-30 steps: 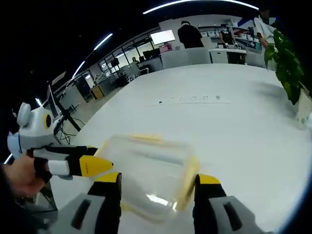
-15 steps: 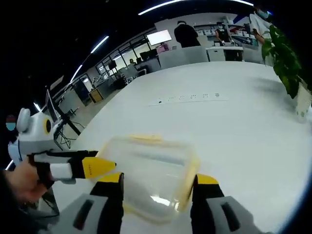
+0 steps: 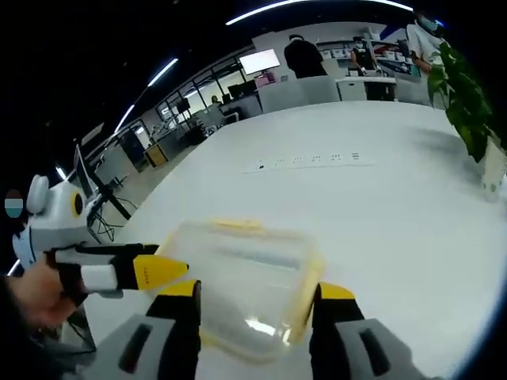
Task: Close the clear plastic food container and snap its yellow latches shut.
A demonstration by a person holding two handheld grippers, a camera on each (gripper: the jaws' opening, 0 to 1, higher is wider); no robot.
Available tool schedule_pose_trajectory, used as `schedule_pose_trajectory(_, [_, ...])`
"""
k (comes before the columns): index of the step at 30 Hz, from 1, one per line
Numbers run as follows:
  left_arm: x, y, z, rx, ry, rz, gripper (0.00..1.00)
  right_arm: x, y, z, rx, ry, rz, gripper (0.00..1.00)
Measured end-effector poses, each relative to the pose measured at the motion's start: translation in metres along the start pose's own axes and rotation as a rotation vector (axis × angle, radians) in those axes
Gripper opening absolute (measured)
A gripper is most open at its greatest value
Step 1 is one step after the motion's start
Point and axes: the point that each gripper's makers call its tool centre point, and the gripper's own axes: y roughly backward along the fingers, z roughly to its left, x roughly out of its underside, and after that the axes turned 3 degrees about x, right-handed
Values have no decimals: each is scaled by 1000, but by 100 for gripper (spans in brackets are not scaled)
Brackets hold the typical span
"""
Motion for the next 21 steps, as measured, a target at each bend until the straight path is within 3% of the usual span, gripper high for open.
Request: schedule_pose_trajectory(21, [-38,-23,33,-13,-3,-33,46,-42,-42,2,-16,24,-37,54])
